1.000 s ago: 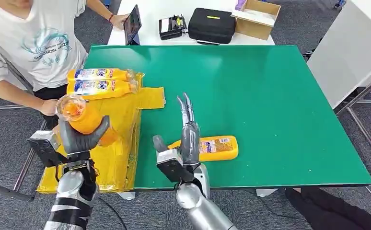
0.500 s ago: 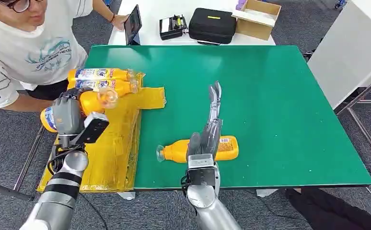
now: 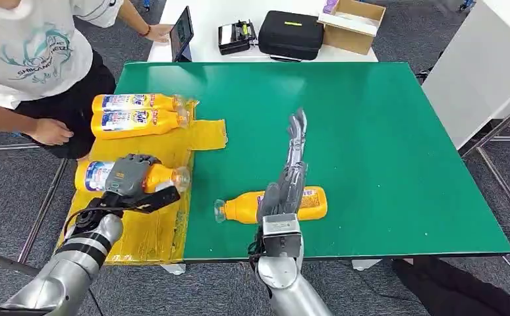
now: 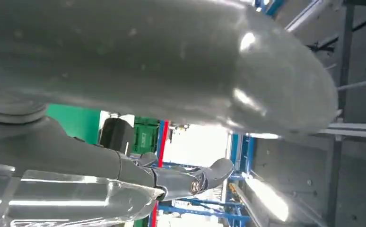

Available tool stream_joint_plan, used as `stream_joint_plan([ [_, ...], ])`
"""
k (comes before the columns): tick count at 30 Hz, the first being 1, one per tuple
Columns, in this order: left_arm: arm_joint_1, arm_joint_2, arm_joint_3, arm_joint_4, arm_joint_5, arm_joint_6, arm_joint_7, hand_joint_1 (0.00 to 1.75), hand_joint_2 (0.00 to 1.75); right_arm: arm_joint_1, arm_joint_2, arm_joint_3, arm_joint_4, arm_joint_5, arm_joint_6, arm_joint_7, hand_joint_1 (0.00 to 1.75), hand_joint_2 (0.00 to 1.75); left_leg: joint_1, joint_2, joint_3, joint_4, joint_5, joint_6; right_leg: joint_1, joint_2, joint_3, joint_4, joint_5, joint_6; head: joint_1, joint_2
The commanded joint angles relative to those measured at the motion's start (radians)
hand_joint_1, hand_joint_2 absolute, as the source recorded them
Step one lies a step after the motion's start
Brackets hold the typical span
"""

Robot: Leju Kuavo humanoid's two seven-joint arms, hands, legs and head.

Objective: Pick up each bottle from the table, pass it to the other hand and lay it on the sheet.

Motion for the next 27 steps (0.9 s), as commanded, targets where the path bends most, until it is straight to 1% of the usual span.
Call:
stream_joint_plan([
  [1, -0.049, 0.055, -0.06, 0.15, 0.025, -0.11, -0.068, 1.75, 1.75, -0.029, -0.029, 0.011, 0.103, -0.029, 0.049, -0.008, 0.0, 0.0, 0.001, 0.002, 0.004, -0.001, -0.001, 0.0, 0.001, 0.001, 0.004, -0.001, -0.001, -0.002, 0.0, 0.0],
  [2, -0.046, 0.059, -0.07, 0.147, 0.019, -0.125, -0.073, 1.75, 1.75, -0.029, -0.027, 0.012, 0.108, -0.029, 0.054, -0.009, 0.0, 0.0, 0.001, 0.002, 0.006, 0.0, -0.002, 0.0, 0.002, 0.001, 0.006, -0.002, -0.001, -0.004, 0.0, 0.0],
  [3, -0.044, 0.062, -0.078, 0.147, 0.015, -0.144, -0.073, 1.75, 1.75, -0.029, -0.025, 0.01, 0.112, -0.029, 0.058, -0.01, 0.0, 0.0, 0.001, 0.002, 0.003, 0.0, -0.001, 0.0, 0.001, 0.001, 0.003, -0.001, 0.0, -0.002, 0.0, 0.0],
  [4, -0.044, 0.068, -0.091, 0.148, 0.003, -0.154, -0.065, 1.75, 1.75, -0.029, -0.023, 0.007, 0.118, -0.03, 0.063, -0.009, 0.0, 0.0, 0.001, 0.003, 0.006, 0.0, -0.002, 0.001, 0.002, 0.001, 0.006, -0.002, -0.001, -0.004, 0.0, 0.0],
  [5, -0.044, 0.068, -0.091, 0.148, 0.003, -0.154, -0.065, 1.75, 1.75, -0.029, -0.023, 0.007, 0.118, -0.03, 0.063, -0.009, 0.0, 0.0, 0.0, 0.001, 0.003, -0.001, -0.001, 0.0, 0.001, 0.001, 0.003, -0.001, 0.0, -0.002, 0.0, 0.0],
  [6, -0.042, 0.067, -0.082, 0.147, 0.017, -0.163, -0.07, 1.75, 1.75, -0.029, -0.021, 0.005, 0.122, -0.03, 0.065, -0.01, 0.0, 0.0, 0.002, 0.003, 0.008, 0.0, -0.003, 0.0, 0.003, 0.001, 0.008, -0.002, -0.002, -0.005, 0.0, 0.0],
  [7, -0.039, 0.064, -0.071, 0.146, 0.034, -0.176, -0.078, 1.75, 1.75, -0.03, -0.02, 0.003, 0.124, -0.031, 0.069, -0.01, 0.0, 0.0, 0.001, 0.002, 0.004, -0.001, -0.001, 0.0, 0.001, 0.001, 0.004, -0.002, 0.0, -0.002, 0.0, 0.0],
  [8, -0.035, 0.067, -0.079, 0.144, 0.031, -0.182, -0.08, 1.75, 1.75, -0.03, -0.018, 0.004, 0.128, -0.03, 0.075, -0.012, 0.0, 0.0, 0.001, 0.003, 0.007, -0.001, -0.002, 0.0, 0.002, 0.002, 0.007, -0.002, -0.001, -0.004, 0.0, 0.0],
  [13, -0.033, 0.066, -0.077, 0.143, 0.035, -0.184, -0.082, 1.75, 1.75, -0.03, -0.017, 0.004, 0.129, -0.03, 0.076, -0.012, 0.0, 0.0, 0.0, 0.002, 0.004, -0.001, -0.001, 0.0, 0.001, 0.001, 0.004, -0.001, 0.0, -0.002, 0.0, 0.0],
  [15, -0.032, 0.063, -0.07, 0.147, 0.049, -0.203, -0.083, 1.75, 1.75, -0.03, -0.017, 0.005, 0.13, -0.03, 0.08, -0.012, 0.0, 0.0, 0.001, 0.004, 0.009, -0.001, -0.003, 0.0, 0.002, 0.002, 0.009, -0.002, -0.002, -0.004, 0.0, 0.0],
  [16, -0.029, 0.064, -0.067, 0.146, 0.063, -0.23, -0.084, 1.75, 1.75, -0.03, -0.014, 0.004, 0.133, -0.029, 0.082, -0.012, 0.0, 0.0, 0.001, 0.002, 0.005, -0.001, -0.002, 0.0, 0.001, 0.001, 0.006, -0.002, -0.001, -0.003, 0.0, 0.0],
  [17, -0.025, 0.062, -0.058, 0.143, 0.083, -0.257, -0.089, 1.33, 1.75, -0.03, -0.012, 0.002, 0.135, -0.029, 0.085, -0.013, 0.0, 0.0, 0.002, 0.004, 0.01, -0.001, -0.004, 0.001, 0.003, 0.002, 0.01, -0.002, -0.002, -0.005, 0.0, 0.0],
  [18, -0.021, 0.064, -0.06, 0.145, 0.105, -0.303, -0.095, 0.07, 1.75, -0.032, -0.011, 0.003, 0.143, -0.027, 0.093, -0.012, 0.0, 0.0, 0.001, 0.003, 0.007, -0.001, -0.002, 0.001, 0.002, 0.002, 0.007, -0.002, -0.001, -0.004, 0.0, 0.0],
  [19, -0.017, 0.066, -0.05, 0.147, 0.132, -0.345, -0.112, 0.0, 1.75, -0.033, -0.008, 0.004, 0.149, -0.027, 0.095, -0.013, 0.0, 0.0, 0.001, 0.004, 0.009, -0.001, -0.003, 0.001, 0.002, 0.002, 0.009, -0.002, -0.002, -0.004, 0.0, 0.0],
  [20, -0.013, 0.069, -0.047, 0.146, 0.147, -0.37, -0.127, 0.0, 0.0, -0.035, -0.007, 0.006, 0.156, -0.027, 0.098, -0.013, 0.0, 0.0, 0.0, 0.003, 0.007, -0.001, -0.002, 0.0, 0.001, 0.002, 0.007, -0.002, -0.001, -0.003, 0.0, 0.0],
  [21, -0.01, 0.073, -0.048, 0.145, 0.148, -0.373, -0.128, 0.0, 0.0, -0.035, -0.007, 0.006, 0.158, -0.027, 0.098, -0.013, 0.0, 0.0, 0.001, 0.004, 0.009, -0.001, -0.003, 0.0, 0.002, 0.003, 0.009, -0.002, -0.001, -0.004, 0.0, 0.0],
  [22, -0.009, 0.074, -0.048, 0.145, 0.149, -0.374, -0.129, 0.0, 0.0, -0.035, -0.006, 0.006, 0.159, -0.027, 0.099, -0.013, 0.0, 0.0, 0.0, 0.003, 0.006, -0.001, -0.001, 0.0, 0.001, 0.003, 0.006, -0.002, 0.0, -0.002, 0.0, 0.0],
  [23, -0.009, 0.074, -0.048, 0.145, 0.149, -0.374, -0.129, 0.0, 0.0, -0.035, -0.006, 0.006, 0.159, -0.027, 0.099, -0.013, 0.0, 0.0, 0.001, 0.005, 0.008, -0.002, -0.002, 0.0, 0.002, 0.004, 0.008, -0.002, -0.001, -0.004, 0.0, 0.0],
  [25, -0.009, 0.074, -0.048, 0.145, 0.149, -0.374, -0.129, 0.0, 0.0, -0.035, -0.006, 0.006, 0.159, -0.027, 0.099, -0.013, 0.0, 0.0, 0.0, 0.002, 0.006, -0.001, -0.001, 0.0, 0.001, 0.002, 0.006, -0.002, 0.0, -0.002, 0.0, 0.0],
  [26, -0.009, 0.074, -0.048, 0.145, 0.149, -0.374, -0.129, 0.0, 0.0, -0.035, -0.006, 0.006, 0.159, -0.027, 0.099, -0.013, 0.0, 0.0, 0.0, 0.003, 0.009, -0.002, -0.002, 0.001, 0.001, 0.002, 0.009, -0.002, -0.001, -0.003, 0.0, 0.0],
  [27, -0.01, 0.074, -0.048, 0.144, 0.149, -0.374, -0.129, 0.0, 0.0, -0.035, -0.006, 0.006, 0.159, -0.027, 0.099, -0.013, 0.0, 0.0, 0.0, 0.001, 0.008, -0.002, -0.001, 0.0, 0.0, 0.001, 0.008, -0.002, -0.001, -0.003, 0.0, 0.0],
])
